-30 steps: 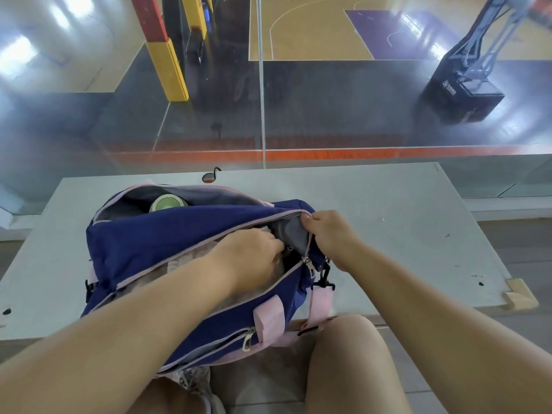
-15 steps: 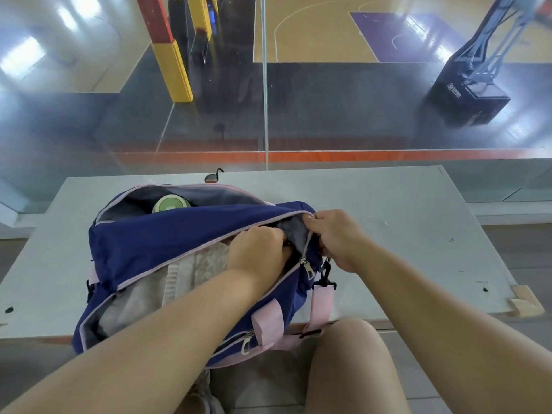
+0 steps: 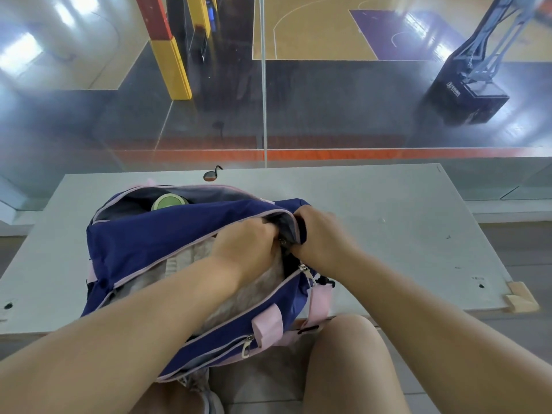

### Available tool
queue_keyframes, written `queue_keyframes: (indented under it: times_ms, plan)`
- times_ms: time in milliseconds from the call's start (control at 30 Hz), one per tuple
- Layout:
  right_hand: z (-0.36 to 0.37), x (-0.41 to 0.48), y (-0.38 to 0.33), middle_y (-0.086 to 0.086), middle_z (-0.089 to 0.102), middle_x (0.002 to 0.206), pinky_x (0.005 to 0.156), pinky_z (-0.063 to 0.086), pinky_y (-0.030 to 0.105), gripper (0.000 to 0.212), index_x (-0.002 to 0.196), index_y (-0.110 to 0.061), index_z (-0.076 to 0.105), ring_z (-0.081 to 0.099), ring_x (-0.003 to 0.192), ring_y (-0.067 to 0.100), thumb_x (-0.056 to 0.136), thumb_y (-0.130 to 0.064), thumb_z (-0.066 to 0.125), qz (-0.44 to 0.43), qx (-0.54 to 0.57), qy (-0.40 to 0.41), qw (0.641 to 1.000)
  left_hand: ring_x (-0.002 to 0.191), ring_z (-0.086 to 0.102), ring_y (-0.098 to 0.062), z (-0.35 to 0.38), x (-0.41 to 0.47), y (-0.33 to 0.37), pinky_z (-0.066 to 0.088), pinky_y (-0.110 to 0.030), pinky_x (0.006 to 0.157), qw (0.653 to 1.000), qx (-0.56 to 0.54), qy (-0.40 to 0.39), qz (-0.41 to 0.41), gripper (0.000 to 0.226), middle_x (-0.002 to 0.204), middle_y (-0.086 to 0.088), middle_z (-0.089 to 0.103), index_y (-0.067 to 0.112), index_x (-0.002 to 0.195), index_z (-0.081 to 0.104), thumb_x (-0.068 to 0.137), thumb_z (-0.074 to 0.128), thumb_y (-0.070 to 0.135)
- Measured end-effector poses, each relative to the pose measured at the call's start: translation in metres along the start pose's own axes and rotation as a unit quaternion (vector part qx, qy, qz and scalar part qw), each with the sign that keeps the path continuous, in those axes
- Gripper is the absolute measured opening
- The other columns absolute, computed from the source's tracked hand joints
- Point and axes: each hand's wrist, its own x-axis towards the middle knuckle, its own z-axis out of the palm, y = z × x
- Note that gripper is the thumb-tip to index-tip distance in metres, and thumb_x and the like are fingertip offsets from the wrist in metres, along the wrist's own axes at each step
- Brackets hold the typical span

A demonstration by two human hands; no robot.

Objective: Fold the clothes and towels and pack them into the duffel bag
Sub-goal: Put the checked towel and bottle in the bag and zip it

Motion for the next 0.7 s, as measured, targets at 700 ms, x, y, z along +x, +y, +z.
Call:
queue_keyframes:
  times_ms: [700]
  plan:
    - [-0.008,-0.006,-0.027,0.003,0.045,0.080,0.059,0.034,0.032,0.015,0.096,-0.011,0.045,0.043,0.070,0.027,0.082,-0.009,0.051,0.021,-0.168,0.019,0.985,0.101,0.061,-0.023,-0.008,0.003,0.002,0.035,-0.026,0.067,0.999,0.028,0.019,0.008,0.030,0.119,-0.003,0.063,0.019,0.123,0.054,0.097,0.038,0.021]
